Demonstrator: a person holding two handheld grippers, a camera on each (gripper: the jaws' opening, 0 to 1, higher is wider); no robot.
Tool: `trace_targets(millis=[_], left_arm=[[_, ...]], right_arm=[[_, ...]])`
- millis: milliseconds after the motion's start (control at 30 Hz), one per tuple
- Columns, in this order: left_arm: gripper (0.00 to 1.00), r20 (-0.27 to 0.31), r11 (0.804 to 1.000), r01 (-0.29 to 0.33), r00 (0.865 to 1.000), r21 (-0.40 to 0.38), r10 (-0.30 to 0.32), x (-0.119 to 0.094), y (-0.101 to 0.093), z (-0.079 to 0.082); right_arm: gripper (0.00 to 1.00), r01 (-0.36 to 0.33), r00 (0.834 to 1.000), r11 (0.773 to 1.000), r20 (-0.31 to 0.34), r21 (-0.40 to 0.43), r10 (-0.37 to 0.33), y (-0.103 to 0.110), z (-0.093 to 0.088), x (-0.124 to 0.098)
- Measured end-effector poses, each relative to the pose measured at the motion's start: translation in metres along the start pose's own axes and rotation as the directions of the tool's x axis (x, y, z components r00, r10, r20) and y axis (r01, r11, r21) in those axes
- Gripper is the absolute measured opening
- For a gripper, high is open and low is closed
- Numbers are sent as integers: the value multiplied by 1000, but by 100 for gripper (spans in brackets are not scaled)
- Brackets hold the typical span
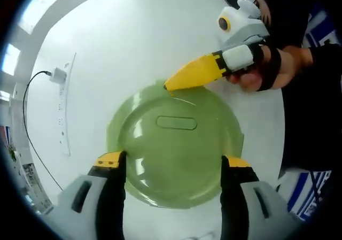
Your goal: Open container latches remove lid place lid upside down on tabletop take tomato from container place on tabletop
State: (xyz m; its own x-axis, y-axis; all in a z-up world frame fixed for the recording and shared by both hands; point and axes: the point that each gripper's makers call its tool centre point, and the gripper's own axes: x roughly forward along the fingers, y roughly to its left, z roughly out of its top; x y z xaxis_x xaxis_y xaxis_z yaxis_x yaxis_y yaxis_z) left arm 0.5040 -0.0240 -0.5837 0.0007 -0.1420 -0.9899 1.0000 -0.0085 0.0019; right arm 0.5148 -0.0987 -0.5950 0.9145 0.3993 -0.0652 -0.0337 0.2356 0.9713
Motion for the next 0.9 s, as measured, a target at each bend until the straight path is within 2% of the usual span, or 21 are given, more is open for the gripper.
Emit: trace_targets(millis=[133,333,567,900], left_arm=[[70,-13,1000,-1,1000,2,1,0,0,0],[69,-11,1000,-2,1000,0,2,0,0,0],[69,-7,1000,-2,1000,-3,2,0,0,0],[69,-10,1000,-2,1000,-4,2,0,-1,0]], right_arm=[[16,-2,1000,998,1,-67,2,1,4,1],[16,3,1000,994,1,-109,-3,1,6,2],[16,-7,1000,997,-6,-75,6,-1,5,2],[17,-11,1000,998,-7,-68,10,0,4,0]])
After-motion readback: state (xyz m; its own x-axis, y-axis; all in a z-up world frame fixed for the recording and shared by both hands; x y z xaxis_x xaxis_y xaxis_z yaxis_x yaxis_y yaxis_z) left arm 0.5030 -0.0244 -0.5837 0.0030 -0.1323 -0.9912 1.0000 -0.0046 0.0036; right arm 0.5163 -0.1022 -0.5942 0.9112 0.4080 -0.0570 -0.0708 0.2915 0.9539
